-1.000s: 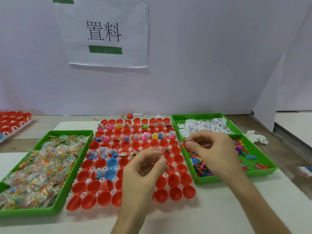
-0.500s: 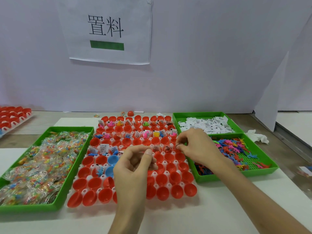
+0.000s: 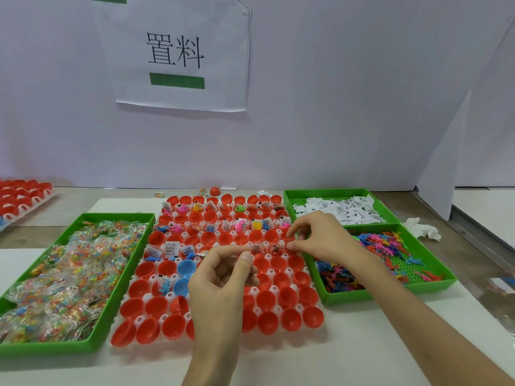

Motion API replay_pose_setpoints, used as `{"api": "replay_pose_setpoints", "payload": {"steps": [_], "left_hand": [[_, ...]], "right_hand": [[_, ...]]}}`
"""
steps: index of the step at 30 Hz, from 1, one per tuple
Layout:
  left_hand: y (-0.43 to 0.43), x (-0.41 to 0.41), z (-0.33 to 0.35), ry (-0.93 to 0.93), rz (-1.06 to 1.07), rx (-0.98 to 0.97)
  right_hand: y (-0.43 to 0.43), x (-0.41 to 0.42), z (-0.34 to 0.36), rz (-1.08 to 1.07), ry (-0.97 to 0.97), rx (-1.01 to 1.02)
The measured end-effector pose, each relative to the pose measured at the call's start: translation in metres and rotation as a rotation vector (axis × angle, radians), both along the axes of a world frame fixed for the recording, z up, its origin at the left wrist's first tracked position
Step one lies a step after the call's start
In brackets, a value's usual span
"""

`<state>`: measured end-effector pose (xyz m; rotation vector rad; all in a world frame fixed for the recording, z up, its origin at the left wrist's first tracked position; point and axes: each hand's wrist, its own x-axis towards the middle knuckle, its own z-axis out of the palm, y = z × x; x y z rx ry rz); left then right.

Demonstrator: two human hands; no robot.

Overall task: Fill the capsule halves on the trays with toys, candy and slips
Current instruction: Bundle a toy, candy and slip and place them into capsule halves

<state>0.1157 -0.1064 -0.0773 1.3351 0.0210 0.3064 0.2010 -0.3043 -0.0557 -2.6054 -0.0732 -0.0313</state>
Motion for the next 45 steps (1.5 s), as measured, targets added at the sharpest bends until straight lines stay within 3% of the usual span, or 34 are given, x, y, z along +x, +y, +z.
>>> {"api": "replay_pose_setpoints", "payload": {"steps": [4, 8, 10, 12, 14, 16, 22, 32, 36, 40, 45], "left_hand": [[0.002, -0.001, 0.004, -0.008, -0.008, 0.044], [0.044, 0.014, 0.032, -0.009, -0.05, 0.087], [0.08, 0.029, 0.044, -0.026, 0.031, 0.299], [0.121, 0.046, 0.046, 0.002, 0.154, 0.648], [0.16, 0.062, 0.038, 0.133, 0.229, 1.007], [0.191, 0.074, 0.022, 0.29, 0.206, 1.128], [0.22, 0.085, -0.02, 0.361, 0.22, 1.011], [0.222, 0.084, -0.017, 0.349, 0.36, 1.068], [0.234, 0.09, -0.027, 0.299, 0.471, 1.076], [0.26, 0.105, -0.049, 0.229, 0.517, 0.918], [0.244, 0.089, -0.029, 0.177, 0.395, 0.635]], "right_hand": [[-0.007, -0.002, 0.004, -0.011, -0.049, 0.058], [-0.036, 0.013, 0.006, -0.192, -0.2, 0.206], [-0.058, 0.025, 0.001, -0.317, -0.242, 0.14], [-0.078, 0.035, -0.007, -0.382, -0.176, 0.016], [-0.089, 0.042, -0.015, -0.388, -0.046, -0.125], [-0.092, 0.046, -0.02, -0.393, -0.01, -0.151], [-0.086, 0.056, -0.025, -0.433, -0.05, -0.071], [-0.088, 0.058, -0.032, -0.427, -0.142, -0.087], [-0.088, 0.055, -0.034, -0.453, -0.264, 0.016], [-0.087, 0.05, -0.026, -0.477, -0.371, 0.147], [-0.081, 0.049, -0.012, -0.493, -0.432, 0.303]]}}
